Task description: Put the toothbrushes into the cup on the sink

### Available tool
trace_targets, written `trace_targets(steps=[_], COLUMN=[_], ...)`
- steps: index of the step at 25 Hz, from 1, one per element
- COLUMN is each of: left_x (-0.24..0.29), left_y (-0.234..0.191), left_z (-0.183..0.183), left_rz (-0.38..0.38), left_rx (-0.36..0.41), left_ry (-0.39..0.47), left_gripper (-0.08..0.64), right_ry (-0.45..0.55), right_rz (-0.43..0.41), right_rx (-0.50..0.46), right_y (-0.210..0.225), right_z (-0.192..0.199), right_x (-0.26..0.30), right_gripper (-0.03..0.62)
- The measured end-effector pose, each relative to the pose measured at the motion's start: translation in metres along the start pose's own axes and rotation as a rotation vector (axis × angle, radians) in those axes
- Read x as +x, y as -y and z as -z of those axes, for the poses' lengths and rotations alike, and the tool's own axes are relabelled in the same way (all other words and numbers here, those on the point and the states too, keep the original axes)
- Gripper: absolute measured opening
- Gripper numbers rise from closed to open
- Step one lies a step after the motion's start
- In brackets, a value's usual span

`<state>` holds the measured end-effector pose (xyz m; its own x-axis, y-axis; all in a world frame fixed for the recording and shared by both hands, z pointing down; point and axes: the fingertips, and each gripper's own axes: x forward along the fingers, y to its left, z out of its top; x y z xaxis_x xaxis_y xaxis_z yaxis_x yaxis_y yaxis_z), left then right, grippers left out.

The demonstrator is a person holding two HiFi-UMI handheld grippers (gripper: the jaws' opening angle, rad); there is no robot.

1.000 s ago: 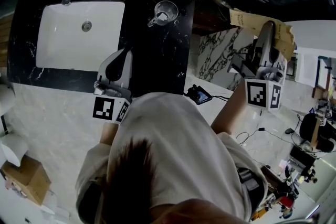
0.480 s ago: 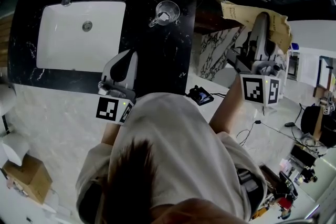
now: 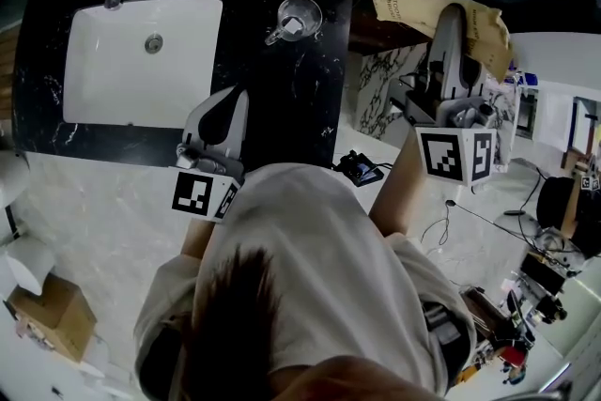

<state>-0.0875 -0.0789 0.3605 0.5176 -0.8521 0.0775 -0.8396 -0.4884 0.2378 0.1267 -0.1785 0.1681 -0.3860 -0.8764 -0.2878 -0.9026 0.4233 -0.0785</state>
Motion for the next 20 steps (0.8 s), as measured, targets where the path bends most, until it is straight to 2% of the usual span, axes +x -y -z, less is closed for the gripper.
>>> trace_targets(steps=[20], left_x=[0.010], left_y=[-0.002], left_z=[0.014], left_rz=[0.005], left_rx=[-0.023], left_ry=[-0.042], left_gripper=[0.015], right_ry=[-0.079], right_rz=[-0.087], right_rx=[0.056], right_y=[-0.029], right_z=[0.050], right_x=[0.022], right_gripper=[0.043])
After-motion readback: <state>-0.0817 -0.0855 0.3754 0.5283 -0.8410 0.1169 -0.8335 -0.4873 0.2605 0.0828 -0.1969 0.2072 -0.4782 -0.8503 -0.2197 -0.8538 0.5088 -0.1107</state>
